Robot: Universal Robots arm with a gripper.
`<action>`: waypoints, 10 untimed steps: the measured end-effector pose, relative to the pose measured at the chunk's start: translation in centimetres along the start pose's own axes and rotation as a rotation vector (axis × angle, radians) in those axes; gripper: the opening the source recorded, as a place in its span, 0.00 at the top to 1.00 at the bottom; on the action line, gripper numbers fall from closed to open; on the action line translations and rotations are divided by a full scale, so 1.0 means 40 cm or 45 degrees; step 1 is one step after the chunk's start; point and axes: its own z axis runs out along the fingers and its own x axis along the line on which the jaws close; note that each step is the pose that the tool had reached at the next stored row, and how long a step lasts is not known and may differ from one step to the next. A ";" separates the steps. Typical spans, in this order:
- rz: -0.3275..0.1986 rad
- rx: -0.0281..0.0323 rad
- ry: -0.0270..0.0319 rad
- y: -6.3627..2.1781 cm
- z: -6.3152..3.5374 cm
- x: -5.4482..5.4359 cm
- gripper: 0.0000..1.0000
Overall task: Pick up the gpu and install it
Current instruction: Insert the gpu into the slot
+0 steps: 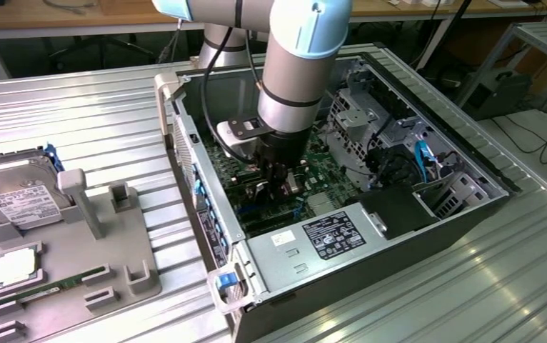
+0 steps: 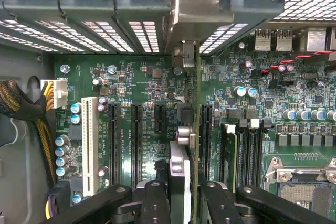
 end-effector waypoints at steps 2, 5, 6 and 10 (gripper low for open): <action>0.000 0.0000 -0.0001 0.000 -0.001 0.000 0.72; 0.000 0.0010 -0.0019 0.000 -0.005 -0.001 0.65; 0.000 -0.0004 0.0007 0.000 -0.012 -0.001 0.65; 0.000 0.0000 0.0000 0.000 -0.052 -0.003 0.65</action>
